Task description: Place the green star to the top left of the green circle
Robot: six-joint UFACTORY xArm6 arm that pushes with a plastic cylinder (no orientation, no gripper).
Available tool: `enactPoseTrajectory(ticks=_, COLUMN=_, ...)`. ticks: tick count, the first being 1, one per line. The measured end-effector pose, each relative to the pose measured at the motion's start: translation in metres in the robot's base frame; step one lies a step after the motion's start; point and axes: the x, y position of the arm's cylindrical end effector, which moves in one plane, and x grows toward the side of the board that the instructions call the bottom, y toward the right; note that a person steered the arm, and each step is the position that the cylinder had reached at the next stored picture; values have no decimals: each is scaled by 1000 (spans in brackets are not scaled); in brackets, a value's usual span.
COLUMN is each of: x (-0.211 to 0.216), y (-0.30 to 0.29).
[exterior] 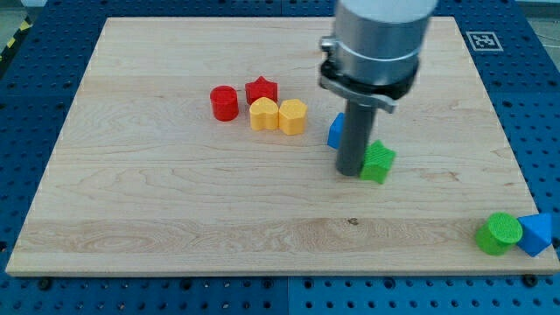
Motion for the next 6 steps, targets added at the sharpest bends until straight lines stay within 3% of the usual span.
enactPoseTrajectory(ticks=2, x=-11, y=63)
enactPoseTrajectory(ticks=3, x=-45, y=66)
enactPoseTrajectory(ticks=4, x=-40, y=96)
enactPoseTrajectory(ticks=6, x=0, y=102)
